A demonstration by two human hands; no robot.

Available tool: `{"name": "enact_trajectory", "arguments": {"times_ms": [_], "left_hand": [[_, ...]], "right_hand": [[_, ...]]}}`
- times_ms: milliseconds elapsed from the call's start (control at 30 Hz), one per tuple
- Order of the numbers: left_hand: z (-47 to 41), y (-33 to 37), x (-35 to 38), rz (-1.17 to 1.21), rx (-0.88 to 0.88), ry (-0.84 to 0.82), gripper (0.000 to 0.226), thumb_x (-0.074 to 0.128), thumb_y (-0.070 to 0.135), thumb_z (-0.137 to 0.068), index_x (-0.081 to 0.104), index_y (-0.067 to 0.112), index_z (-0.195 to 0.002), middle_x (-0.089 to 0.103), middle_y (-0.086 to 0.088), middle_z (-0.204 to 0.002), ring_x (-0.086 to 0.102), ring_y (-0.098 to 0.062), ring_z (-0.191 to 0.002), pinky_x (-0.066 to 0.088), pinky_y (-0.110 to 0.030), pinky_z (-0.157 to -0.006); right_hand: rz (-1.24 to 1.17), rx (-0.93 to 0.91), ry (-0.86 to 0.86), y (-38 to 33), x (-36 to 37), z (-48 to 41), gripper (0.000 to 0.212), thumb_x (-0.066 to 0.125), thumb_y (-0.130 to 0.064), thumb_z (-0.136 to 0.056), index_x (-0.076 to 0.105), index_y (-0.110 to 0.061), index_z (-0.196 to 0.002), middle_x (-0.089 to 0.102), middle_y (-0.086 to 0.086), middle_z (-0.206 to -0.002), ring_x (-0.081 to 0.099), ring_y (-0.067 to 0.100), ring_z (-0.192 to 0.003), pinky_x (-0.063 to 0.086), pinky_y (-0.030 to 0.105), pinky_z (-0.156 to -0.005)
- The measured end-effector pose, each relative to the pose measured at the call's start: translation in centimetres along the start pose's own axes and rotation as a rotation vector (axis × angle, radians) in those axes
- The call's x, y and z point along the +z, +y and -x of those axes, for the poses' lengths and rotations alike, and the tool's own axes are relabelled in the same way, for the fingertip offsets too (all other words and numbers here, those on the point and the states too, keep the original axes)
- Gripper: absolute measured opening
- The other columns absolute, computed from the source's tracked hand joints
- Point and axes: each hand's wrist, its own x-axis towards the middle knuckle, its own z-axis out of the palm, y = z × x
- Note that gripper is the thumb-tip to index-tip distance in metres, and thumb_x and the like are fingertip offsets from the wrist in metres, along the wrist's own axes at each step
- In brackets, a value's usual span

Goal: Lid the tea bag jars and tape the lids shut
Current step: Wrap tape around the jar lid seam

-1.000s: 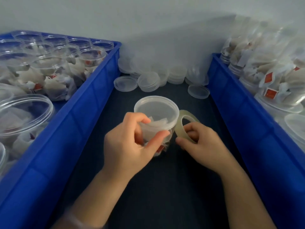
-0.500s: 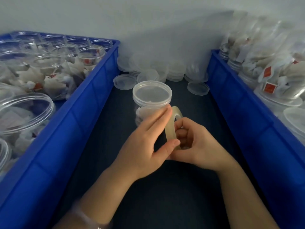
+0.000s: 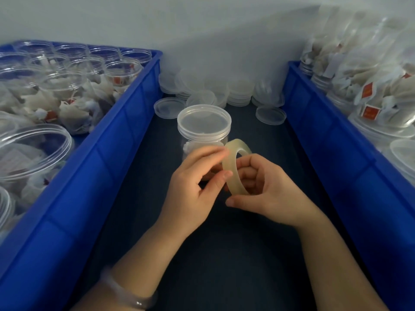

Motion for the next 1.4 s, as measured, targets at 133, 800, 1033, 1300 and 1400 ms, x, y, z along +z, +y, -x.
{"name": "enact_trajectory", "arguments": {"times_ms": [133, 800, 1033, 1300, 1400], "left_hand": [[0.0, -0.1, -0.1, 0.065, -0.073, 0.058, 0.027, 0.068, 0.022, -0.076, 0.071, 0.006, -0.098, 0.065, 0.001, -0.099, 0.064, -0.003, -0.091, 0.050, -0.011, -0.077], [-0.1, -0.5, -0.6, 0.329, -0.402, -0.103, 0.017, 0.072, 0.030, -0.064, 0.065, 0.019, -0.076, 0.071, 0.000, -0.085, 0.068, -0.010, -0.077, 0.055, -0.019, -0.071], [0.1, -0.8, -0.7, 0.326, -0.291, -0.027, 0.025, 0.068, 0.014, -0.075, 0.072, 0.005, -0.099, 0.074, 0.002, -0.088, 0.072, -0.009, -0.074, 0.055, -0.017, -0.067], [0.3, -0.6, -0.2, -0.083, -0.218, -0.174, 0.007, 0.050, 0.021, -0.094, 0.055, 0.021, -0.089, 0.057, 0.012, -0.079, 0.059, -0.002, -0.076, 0.049, -0.018, -0.065], [0.2, -0.5, -0.7, 0.045, -0.373, -0.342, 0.014, 0.043, 0.023, -0.098, 0.052, 0.023, -0.087, 0.059, 0.005, -0.074, 0.059, -0.004, -0.071, 0.049, -0.018, -0.066]], "right_hand": [[0.078, -0.010, 0.026, 0.0, 0.1, 0.0, 0.051, 0.084, -0.002, -0.064, 0.057, -0.022, -0.102, 0.071, -0.003, -0.093, 0.070, 0.013, -0.086, 0.057, 0.030, -0.079], [0.216, -0.002, -0.022, 0.3, -0.2, -0.1, 0.051, 0.085, -0.013, -0.064, 0.055, -0.028, -0.103, 0.070, -0.008, -0.096, 0.069, 0.007, -0.089, 0.058, 0.035, -0.081], [0.223, -0.009, -0.030, 0.4, -0.2, 0.1, 0.051, 0.084, -0.011, -0.065, 0.056, -0.027, -0.103, 0.071, -0.007, -0.099, 0.069, 0.008, -0.091, 0.057, 0.040, -0.084], [0.215, -0.018, -0.003, 0.2, 0.1, 0.1, 0.042, 0.082, -0.030, -0.066, 0.059, -0.024, -0.101, 0.071, -0.012, -0.091, 0.069, 0.009, -0.080, 0.058, 0.032, -0.074], [0.210, -0.004, 0.060, 0.3, 0.4, -0.3, 0.040, 0.076, -0.036, -0.066, 0.059, -0.025, -0.100, 0.071, -0.011, -0.085, 0.069, 0.013, -0.074, 0.059, 0.040, -0.070]]}}
